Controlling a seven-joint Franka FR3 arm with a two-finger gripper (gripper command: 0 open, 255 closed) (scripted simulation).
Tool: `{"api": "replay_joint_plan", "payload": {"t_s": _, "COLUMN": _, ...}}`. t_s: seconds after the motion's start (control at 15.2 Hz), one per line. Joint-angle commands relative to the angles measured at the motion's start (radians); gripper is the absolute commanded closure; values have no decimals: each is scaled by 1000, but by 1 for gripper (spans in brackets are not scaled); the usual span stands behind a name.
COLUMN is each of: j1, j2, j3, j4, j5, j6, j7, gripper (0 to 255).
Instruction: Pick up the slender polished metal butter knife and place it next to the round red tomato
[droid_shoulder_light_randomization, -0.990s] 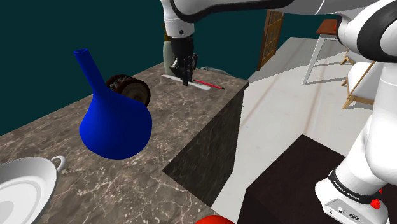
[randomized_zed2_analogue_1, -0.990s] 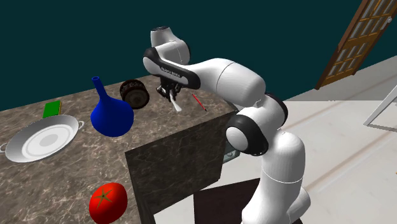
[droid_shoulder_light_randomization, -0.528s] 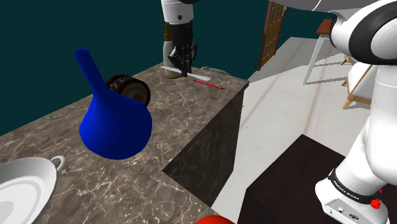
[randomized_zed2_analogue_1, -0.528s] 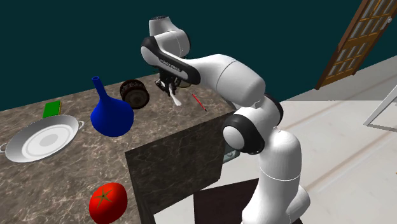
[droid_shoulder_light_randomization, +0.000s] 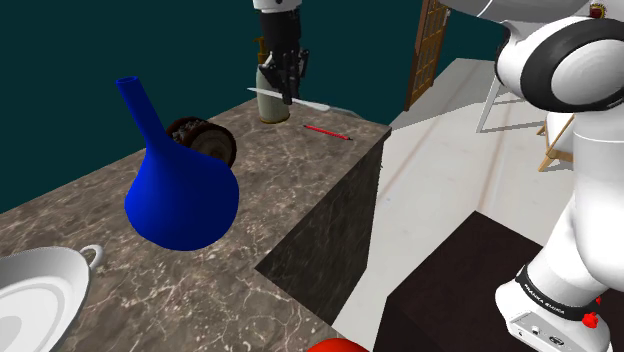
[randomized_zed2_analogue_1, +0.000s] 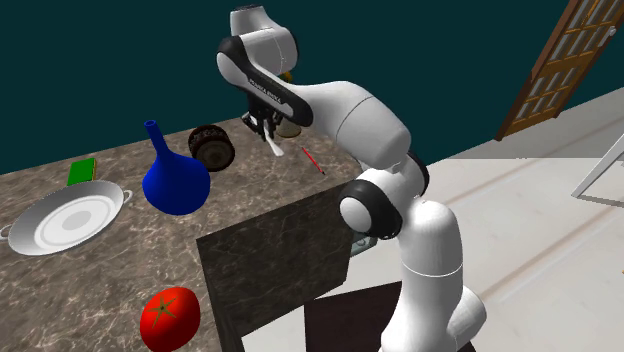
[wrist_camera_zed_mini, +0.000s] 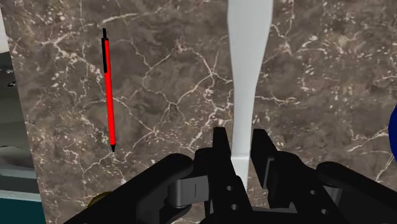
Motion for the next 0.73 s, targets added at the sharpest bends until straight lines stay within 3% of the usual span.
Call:
{"api": "replay_joint_plan", "payload": {"t_s": 0.0, "j1": 12, "j2": -17, "j3": 6, "j4": -19, "j5": 3, "j6": 1, "j7": 21, "gripper": 255}}
{"api": "replay_joint_plan", "payload": {"t_s": 0.33, "j1": 70, "j2": -87, "j3": 39, "j4": -128, "j5": 15, "j6": 36, "j7": 126, "gripper": 255}}
{"api": "replay_joint_plan", "payload": {"t_s": 0.66, "j1": 141, "j2": -114, "j3": 74, "j4": -171, "j5": 16, "j6": 46, "j7": 235, "gripper": 255}}
